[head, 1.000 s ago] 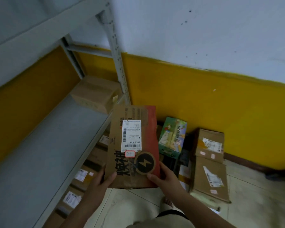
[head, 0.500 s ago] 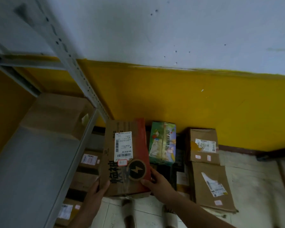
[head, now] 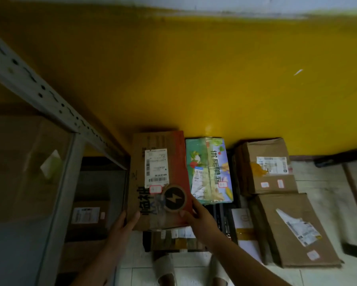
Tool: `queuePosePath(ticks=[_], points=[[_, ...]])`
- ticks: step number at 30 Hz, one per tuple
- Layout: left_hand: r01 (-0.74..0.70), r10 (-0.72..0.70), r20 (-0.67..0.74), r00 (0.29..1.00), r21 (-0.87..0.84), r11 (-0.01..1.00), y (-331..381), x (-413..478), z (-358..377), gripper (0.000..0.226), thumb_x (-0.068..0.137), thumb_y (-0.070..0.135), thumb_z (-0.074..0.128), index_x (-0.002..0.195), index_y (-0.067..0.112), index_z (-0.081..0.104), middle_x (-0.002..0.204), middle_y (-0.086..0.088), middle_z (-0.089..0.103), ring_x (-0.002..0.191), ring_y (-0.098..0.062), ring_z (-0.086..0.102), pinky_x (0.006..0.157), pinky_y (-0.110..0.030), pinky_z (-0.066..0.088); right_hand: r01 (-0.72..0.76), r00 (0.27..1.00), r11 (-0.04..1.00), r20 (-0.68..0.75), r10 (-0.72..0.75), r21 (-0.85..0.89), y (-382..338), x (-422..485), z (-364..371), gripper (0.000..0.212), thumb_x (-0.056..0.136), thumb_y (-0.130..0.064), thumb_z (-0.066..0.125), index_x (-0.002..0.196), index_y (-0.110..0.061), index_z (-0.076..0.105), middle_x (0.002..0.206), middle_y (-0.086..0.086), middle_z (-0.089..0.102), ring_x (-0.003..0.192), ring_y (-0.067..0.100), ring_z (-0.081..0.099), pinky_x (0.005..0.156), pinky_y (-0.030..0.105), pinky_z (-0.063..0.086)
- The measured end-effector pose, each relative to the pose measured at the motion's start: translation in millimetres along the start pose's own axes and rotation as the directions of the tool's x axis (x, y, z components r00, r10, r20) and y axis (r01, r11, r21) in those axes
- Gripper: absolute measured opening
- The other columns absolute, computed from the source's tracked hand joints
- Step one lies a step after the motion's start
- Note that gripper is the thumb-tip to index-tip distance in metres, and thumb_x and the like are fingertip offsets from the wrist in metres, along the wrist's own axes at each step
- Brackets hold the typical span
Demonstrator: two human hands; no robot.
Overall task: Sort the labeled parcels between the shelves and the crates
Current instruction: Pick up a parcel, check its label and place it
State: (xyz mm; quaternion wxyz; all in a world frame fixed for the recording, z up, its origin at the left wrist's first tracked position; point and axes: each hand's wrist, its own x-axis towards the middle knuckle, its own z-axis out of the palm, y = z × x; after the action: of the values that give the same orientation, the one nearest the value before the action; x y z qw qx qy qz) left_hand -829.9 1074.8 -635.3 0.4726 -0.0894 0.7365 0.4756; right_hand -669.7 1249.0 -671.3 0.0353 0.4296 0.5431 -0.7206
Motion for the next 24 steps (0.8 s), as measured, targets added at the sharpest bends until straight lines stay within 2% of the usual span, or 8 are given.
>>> queuePosePath(ticks=[3, 5, 7, 9, 11, 14, 19, 24], points=[[-0.052, 0.049, 0.045, 0.998, 0.079, 0.996, 1.6, 24.6, 9.3, 0.041, 0.101, 0.029, 0.054, 0.142, 0.023, 0.05, 0.125, 0.004, 0.056, 0.117, -0.014, 0.049, 0.1, -0.031, 0.036, 0.014, 0.997, 0.997, -0.08, -0.02, -0.074, 7.8, 22.3, -6.5, 0.058, 0.095, -0.024, 0.061, 0.149, -0.025, 0.041, 0.137, -0.004, 0.061, 0.124, 0.012, 0.06, 0.103, 0.032, 0.052], [-0.071, 0.066, 0.054, 0.996, 0.109, 0.991, -1.4, 41.8, 12.3, 0.045, 0.102, 0.03, 0.053, 0.145, 0.024, 0.046, 0.127, 0.005, 0.054, 0.116, -0.012, 0.048, 0.098, -0.028, 0.034, 0.017, 0.994, 0.994, -0.103, -0.028, -0.109, 11.9, 37.9, -10.9, 0.049, 0.101, -0.018, 0.055, 0.148, -0.019, 0.045, 0.136, -0.003, 0.062, 0.121, 0.008, 0.061, 0.103, 0.032, 0.052], [-0.078, 0.069, 0.073, 0.995, 0.137, 0.987, -6.6, 54.0, 13.3, 0.044, 0.102, 0.03, 0.053, 0.145, 0.031, 0.042, 0.129, 0.009, 0.051, 0.118, -0.01, 0.045, 0.099, -0.027, 0.033, 0.024, 0.992, 0.992, -0.116, -0.039, -0.127, 14.4, 49.4, -14.0, 0.041, 0.103, -0.01, 0.049, 0.143, -0.017, 0.051, 0.13, -0.004, 0.065, 0.112, -0.001, 0.064, 0.099, 0.027, 0.054], [-0.086, 0.071, 0.098, 0.993, 0.161, 0.983, -14.8, 62.7, 10.5, 0.047, 0.102, 0.031, 0.054, 0.147, 0.031, 0.042, 0.133, 0.01, 0.052, 0.123, -0.01, 0.046, 0.101, -0.028, 0.034, 0.024, 0.991, 0.99, -0.127, -0.042, -0.141, 14.6, 54.7, -14.0, 0.039, 0.103, -0.008, 0.047, 0.138, -0.024, 0.055, 0.123, -0.009, 0.068, 0.105, -0.004, 0.066, 0.091, 0.02, 0.056], [-0.075, 0.059, 0.096, 0.994, 0.176, 0.982, -21.2, 67.7, 6.7, 0.049, 0.101, 0.034, 0.055, 0.148, 0.03, 0.043, 0.136, 0.009, 0.053, 0.127, -0.013, 0.048, 0.103, -0.031, 0.035, 0.027, 0.991, 0.987, -0.125, -0.047, -0.161, 17.5, 57.2, -13.9, 0.043, 0.103, -0.009, 0.046, 0.14, -0.028, 0.053, 0.124, -0.01, 0.068, 0.109, 0.002, 0.066, 0.091, 0.02, 0.055], [-0.06, 0.041, 0.102, 0.994, 0.197, 0.979, -26.7, 71.6, 3.4, 0.053, 0.101, 0.038, 0.054, 0.151, 0.031, 0.04, 0.141, 0.007, 0.052, 0.128, -0.014, 0.047, 0.105, -0.033, 0.035, 0.01, 0.991, 0.989, -0.133, -0.03, -0.15, 22.1, 59.4, -12.6, 0.044, 0.104, -0.009, 0.044, 0.144, -0.025, 0.05, 0.13, -0.005, 0.066, 0.114, 0.009, 0.065, 0.094, 0.024, 0.055], [-0.058, 0.04, 0.086, 0.995, 0.211, 0.976, -24.6, 69.6, 5.9, 0.053, 0.102, 0.036, 0.053, 0.152, 0.031, 0.037, 0.142, 0.004, 0.051, 0.129, -0.017, 0.047, 0.104, -0.032, 0.034, -0.021, 0.988, 0.995, -0.153, 0.005, -0.102, 20.1, 56.6, -9.1, 0.043, 0.104, -0.007, 0.044, 0.143, -0.024, 0.049, 0.13, 0.002, 0.065, 0.107, 0.013, 0.068, 0.085, 0.023, 0.058], [-0.07, 0.056, 0.067, 0.996, 0.226, 0.972, -28.0, 68.7, 5.2, 0.052, 0.1, 0.041, 0.055, 0.149, 0.036, 0.04, 0.14, 0.006, 0.055, 0.123, -0.016, 0.05, 0.105, -0.038, 0.038, -0.06, 0.981, 0.995, -0.187, 0.044, -0.077, 17.9, 49.1, -8.1, 0.039, 0.104, -0.019, 0.048, 0.143, -0.021, 0.048, 0.125, 0.004, 0.064, 0.098, 0.009, 0.066, 0.069, 0.014, 0.055]])
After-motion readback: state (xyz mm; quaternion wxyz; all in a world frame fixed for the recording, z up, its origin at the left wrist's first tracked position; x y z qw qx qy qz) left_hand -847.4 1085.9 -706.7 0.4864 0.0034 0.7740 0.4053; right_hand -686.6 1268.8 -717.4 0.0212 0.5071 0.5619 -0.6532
